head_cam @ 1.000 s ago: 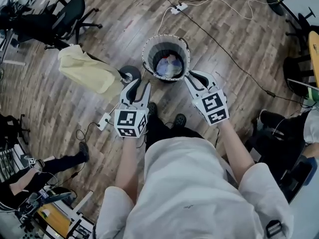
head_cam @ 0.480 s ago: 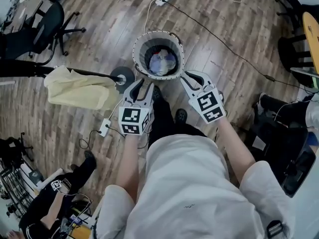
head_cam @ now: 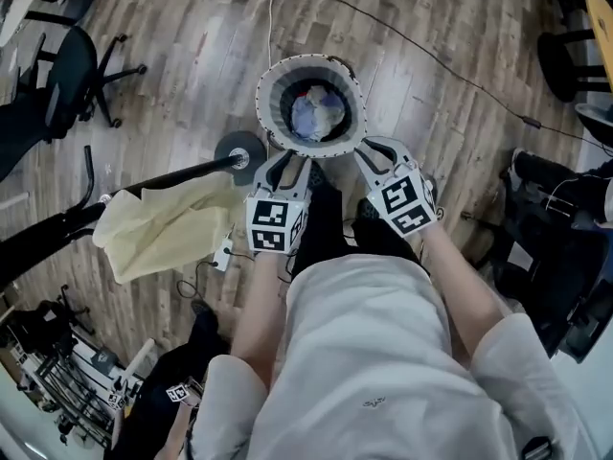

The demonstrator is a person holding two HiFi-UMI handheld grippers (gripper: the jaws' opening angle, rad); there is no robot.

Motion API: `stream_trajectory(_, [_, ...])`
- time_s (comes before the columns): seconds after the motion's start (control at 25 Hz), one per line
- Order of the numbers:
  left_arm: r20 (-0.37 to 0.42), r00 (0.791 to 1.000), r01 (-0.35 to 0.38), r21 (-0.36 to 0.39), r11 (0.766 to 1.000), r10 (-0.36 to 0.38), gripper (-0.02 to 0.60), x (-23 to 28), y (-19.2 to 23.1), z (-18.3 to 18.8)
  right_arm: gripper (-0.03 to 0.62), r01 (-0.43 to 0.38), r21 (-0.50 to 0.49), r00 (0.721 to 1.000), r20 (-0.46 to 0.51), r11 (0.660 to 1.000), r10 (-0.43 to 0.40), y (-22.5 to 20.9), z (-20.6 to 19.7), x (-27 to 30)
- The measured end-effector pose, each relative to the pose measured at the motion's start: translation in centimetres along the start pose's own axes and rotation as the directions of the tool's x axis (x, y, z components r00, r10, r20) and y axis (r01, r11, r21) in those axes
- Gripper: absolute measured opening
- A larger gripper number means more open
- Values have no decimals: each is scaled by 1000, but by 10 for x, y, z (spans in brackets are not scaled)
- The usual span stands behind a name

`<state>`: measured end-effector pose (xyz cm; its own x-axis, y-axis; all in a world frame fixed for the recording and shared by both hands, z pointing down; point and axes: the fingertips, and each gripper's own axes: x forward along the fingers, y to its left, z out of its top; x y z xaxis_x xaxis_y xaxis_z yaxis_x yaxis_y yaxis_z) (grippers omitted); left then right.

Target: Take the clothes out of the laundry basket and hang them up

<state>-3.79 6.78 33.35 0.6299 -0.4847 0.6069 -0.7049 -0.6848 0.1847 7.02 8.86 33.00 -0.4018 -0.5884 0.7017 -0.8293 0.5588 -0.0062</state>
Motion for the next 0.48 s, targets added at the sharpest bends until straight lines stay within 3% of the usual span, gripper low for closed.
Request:
stream_trajectory(0.28, [-110, 988, 110, 9, 994, -108, 138, 44, 16, -25, 97, 8, 65, 995, -100, 998, -1, -8, -24, 48])
stream_trajectory(0.48, [-164, 977, 136, -30, 990, -140, 138, 77, 24, -43, 87, -18, 93, 989, -146, 995, 31, -11, -34, 81])
